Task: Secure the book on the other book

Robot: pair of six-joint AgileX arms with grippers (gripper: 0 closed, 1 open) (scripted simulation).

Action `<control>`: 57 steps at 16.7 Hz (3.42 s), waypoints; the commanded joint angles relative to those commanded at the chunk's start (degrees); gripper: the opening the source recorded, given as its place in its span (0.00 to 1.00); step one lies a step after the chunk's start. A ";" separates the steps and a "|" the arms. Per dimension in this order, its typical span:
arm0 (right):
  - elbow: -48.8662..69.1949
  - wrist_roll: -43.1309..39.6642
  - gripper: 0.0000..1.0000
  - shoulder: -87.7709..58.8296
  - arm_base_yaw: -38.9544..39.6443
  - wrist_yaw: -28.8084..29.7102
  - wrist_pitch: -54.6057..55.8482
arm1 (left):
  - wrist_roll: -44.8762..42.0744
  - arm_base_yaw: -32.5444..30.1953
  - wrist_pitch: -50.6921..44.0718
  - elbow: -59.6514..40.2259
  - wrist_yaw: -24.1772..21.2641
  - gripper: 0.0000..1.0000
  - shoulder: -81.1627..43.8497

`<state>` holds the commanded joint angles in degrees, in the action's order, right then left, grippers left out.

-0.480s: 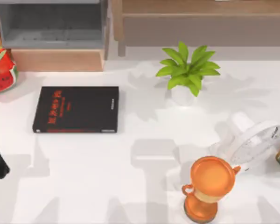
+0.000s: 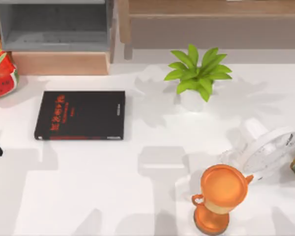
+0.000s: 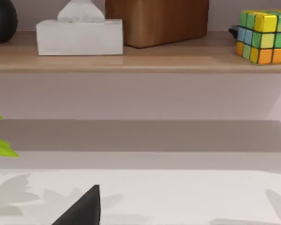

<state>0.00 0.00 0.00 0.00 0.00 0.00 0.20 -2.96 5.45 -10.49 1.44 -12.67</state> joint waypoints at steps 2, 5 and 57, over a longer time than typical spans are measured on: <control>0.00 0.00 1.00 0.00 0.00 0.00 0.00 | 0.08 -1.55 3.10 -6.23 1.15 1.00 -8.85; 0.00 0.00 1.00 0.00 0.00 0.00 0.00 | 0.19 -4.05 8.33 -16.93 3.31 1.00 -25.02; 0.00 0.00 1.00 0.00 0.00 0.00 0.00 | 0.21 -13.14 28.60 -71.92 12.35 0.00 -103.84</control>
<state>0.00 0.00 0.00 0.00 0.00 0.00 0.41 -16.10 34.04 -82.41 13.79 -116.51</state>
